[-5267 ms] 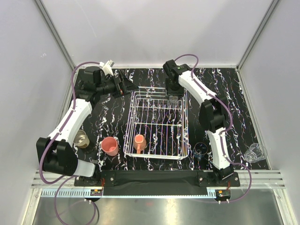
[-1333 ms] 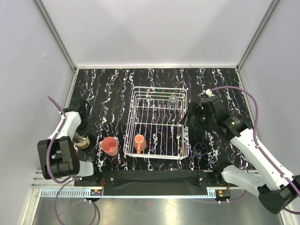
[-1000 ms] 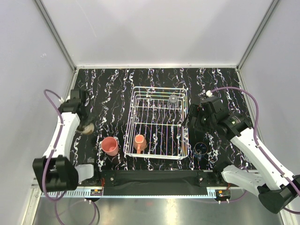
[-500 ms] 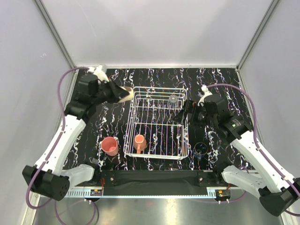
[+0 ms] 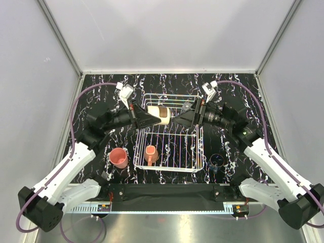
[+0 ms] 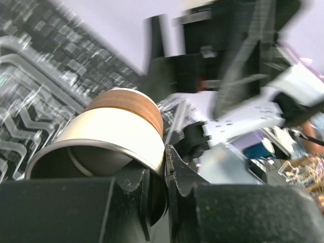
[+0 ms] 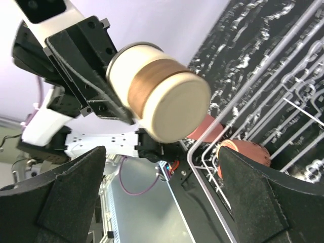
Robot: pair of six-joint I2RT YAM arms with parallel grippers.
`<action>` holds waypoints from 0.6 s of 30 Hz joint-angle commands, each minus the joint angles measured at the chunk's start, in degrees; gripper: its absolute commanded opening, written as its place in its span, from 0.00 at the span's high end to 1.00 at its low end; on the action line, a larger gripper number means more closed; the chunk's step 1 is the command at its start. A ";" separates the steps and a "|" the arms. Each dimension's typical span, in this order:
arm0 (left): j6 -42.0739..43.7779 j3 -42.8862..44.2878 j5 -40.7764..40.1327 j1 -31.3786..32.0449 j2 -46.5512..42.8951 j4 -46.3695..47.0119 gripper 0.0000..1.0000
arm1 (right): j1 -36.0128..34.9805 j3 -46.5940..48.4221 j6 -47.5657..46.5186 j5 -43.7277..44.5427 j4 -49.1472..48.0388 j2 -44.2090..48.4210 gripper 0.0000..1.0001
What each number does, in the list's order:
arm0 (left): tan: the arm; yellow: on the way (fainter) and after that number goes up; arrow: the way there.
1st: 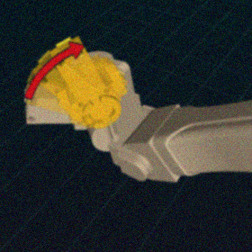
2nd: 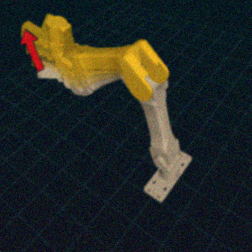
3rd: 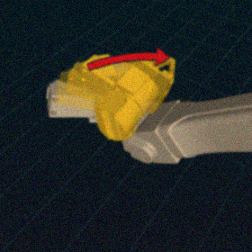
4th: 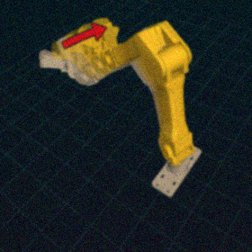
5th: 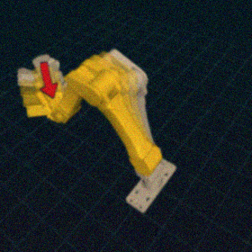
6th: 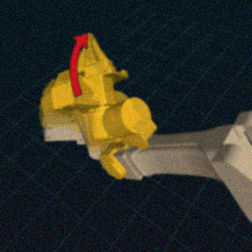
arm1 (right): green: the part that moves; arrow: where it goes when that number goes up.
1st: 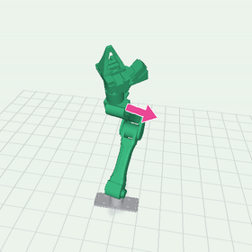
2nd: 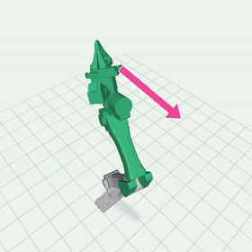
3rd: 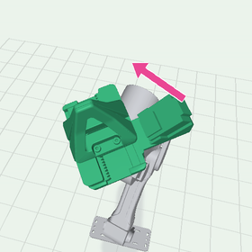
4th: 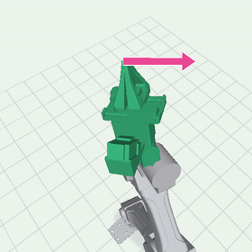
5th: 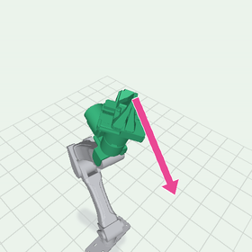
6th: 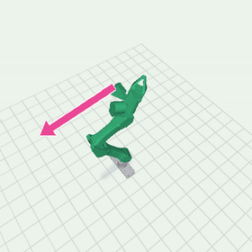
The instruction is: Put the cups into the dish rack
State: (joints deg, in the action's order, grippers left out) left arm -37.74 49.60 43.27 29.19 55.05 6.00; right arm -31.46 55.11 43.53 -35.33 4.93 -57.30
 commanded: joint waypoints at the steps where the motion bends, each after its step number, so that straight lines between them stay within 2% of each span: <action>1: -4.35 -2.23 8.57 -0.10 -1.79 18.24 1.00 | -0.09 -1.32 3.92 -3.35 -10.89 0.17 0.00; 5: -6.64 -3.46 10.08 -0.10 -1.61 23.43 1.00 | -0.18 -3.51 11.38 -5.18 -18.71 -1.50 0.00; 10: -7.26 -4.17 12.10 -0.10 -2.13 26.25 1.00 | -0.53 -8.18 21.32 -2.28 -30.66 -2.46 0.01; 14: -6.21 -4.43 11.93 -0.10 -3.10 25.82 1.00 | -1.75 -7.38 19.93 -2.11 -28.74 -3.61 0.00; 18: -6.91 -4.60 12.46 -0.10 -2.14 26.43 1.00 | -2.99 -9.23 22.12 -2.72 -35.85 -4.40 0.00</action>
State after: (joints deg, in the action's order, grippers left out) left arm -44.12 44.84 53.04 28.80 53.63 26.94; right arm -32.84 46.68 63.07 -38.13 -22.15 -61.08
